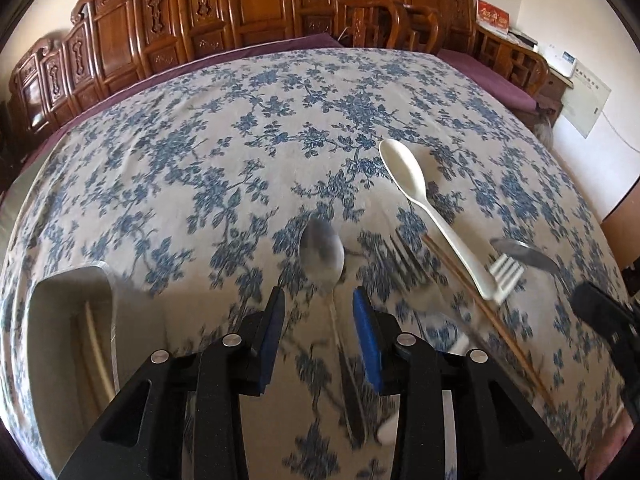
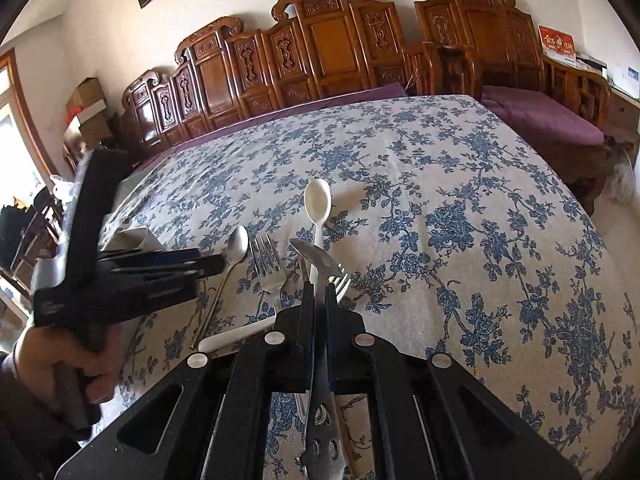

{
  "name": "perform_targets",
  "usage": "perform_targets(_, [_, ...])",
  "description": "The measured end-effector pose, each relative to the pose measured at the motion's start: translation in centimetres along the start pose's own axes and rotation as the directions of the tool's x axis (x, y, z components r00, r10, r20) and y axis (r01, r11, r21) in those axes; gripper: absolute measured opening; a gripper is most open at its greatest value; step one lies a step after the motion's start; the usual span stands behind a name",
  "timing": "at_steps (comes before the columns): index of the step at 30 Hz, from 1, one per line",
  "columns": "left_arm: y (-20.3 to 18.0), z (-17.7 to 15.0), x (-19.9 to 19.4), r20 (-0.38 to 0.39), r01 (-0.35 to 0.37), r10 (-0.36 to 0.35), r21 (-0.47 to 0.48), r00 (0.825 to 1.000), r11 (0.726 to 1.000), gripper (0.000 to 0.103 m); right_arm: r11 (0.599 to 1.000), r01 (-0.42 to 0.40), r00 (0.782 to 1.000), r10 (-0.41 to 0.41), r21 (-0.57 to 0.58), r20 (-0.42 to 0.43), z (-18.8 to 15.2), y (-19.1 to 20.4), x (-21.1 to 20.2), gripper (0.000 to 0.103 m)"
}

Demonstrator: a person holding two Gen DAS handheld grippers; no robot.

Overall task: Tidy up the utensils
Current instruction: 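Grasp a metal spoon with the left gripper while the right gripper holds the knife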

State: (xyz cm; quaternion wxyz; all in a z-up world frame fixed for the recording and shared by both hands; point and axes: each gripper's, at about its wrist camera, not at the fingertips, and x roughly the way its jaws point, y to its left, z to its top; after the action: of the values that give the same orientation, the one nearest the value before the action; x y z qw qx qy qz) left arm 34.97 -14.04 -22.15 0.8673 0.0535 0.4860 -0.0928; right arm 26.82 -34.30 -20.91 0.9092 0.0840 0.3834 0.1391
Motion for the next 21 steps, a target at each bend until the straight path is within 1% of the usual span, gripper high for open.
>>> perform_targets(3, [-0.3,0.7,1.2,-0.016,-0.004,0.004,0.004,1.0,1.0,0.033,1.0,-0.007,1.0,0.007,0.005,-0.002,0.0,0.0,0.0,0.006])
perform_targets(5, [-0.6,1.0,1.9,-0.025,-0.023,0.024,0.019,0.999,1.0,0.033,1.0,-0.012,1.0,0.012,0.009,-0.003,0.0,-0.1,0.1,0.006])
perform_targets(7, [-0.7,1.3,2.6,-0.035,-0.02,0.021,0.021,0.999,1.0,0.034,1.0,-0.016,1.0,0.016,0.01,-0.003,0.0,-0.1,0.1,0.006])
perform_targets(9, [-0.8,1.6,2.9,-0.025,-0.023,0.024,0.019,0.999,1.0,0.036,1.0,-0.02,1.0,0.02,0.012,-0.002,0.1,-0.1,0.1,0.006])
perform_targets(13, [-0.7,2.3,3.4,-0.027,-0.018,0.019,0.006,0.999,1.0,0.036,1.0,-0.025,1.0,0.025,0.009,-0.004,0.0,0.1,0.2,0.006])
perform_targets(15, [-0.6,2.4,3.4,-0.028,-0.01,0.01,-0.001,1.0,1.0,0.027,1.0,-0.028,1.0,0.028,0.007,-0.004,0.0,0.2,0.2,0.006])
perform_targets(18, [-0.6,2.3,3.2,-0.035,-0.023,0.023,0.008,0.999,1.0,0.027,1.0,-0.031,1.0,0.031,0.006,-0.002,0.1,0.3,0.1,0.006])
perform_targets(21, [-0.4,1.8,2.1,-0.012,-0.025,0.025,0.014,1.0,1.0,0.027,0.999,-0.036,0.999,0.036,-0.001,0.001,0.1,0.5,0.1,0.006])
